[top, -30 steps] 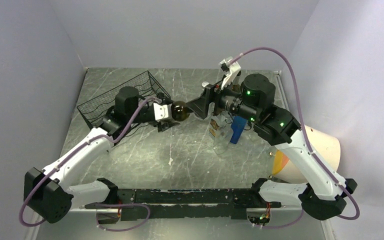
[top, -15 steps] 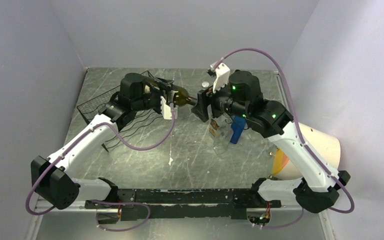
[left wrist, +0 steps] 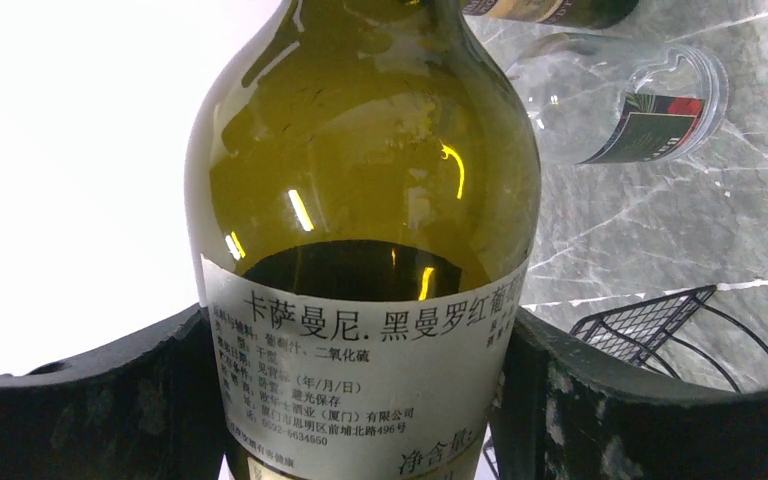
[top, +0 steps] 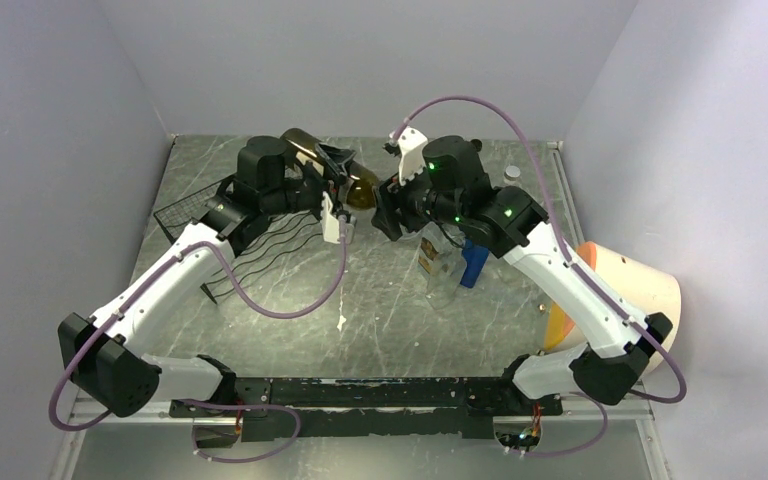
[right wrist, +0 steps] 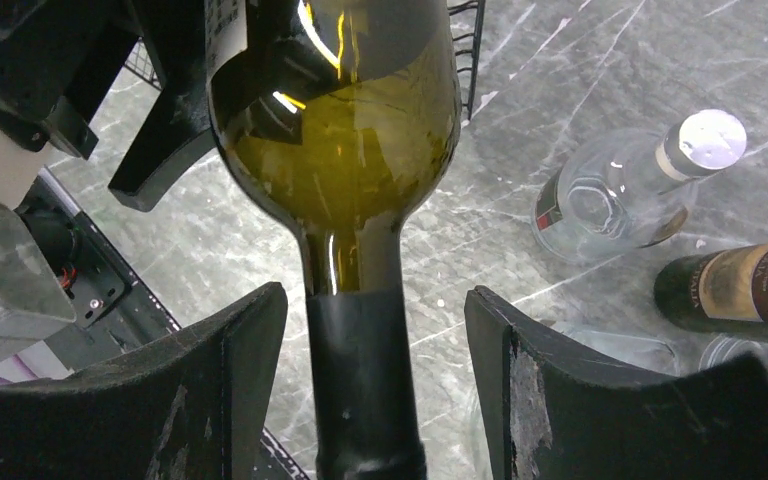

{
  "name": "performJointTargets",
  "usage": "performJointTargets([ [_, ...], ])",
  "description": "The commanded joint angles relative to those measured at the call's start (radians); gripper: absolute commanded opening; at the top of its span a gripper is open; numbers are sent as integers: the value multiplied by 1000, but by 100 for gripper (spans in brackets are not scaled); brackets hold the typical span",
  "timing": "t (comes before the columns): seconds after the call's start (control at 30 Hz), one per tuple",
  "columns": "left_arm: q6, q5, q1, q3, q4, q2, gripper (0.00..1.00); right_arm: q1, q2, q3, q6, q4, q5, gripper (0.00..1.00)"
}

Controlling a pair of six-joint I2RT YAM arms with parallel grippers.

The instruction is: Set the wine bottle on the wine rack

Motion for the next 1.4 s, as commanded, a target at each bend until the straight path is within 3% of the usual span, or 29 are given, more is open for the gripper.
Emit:
performJointTargets([
  [0.0, 99, 74, -20, 37, 68, -43, 7, 4, 1, -9, -19, 19, -30, 70],
  [0.33, 114, 29, -34, 12, 105, -40, 7, 5, 37, -37, 2, 35, -72, 58],
  [0.6, 117, 40, -35, 13, 113, -37, 7, 5, 70, -38, 23, 60, -73, 55],
  [0.9, 149, 34, -39, 1, 135, -44, 7, 6, 112, -2, 24, 55, -51, 65],
  [1.37, 202, 11, -62, -16, 168, -53, 7, 7, 165, 46, 11, 35, -37, 65],
])
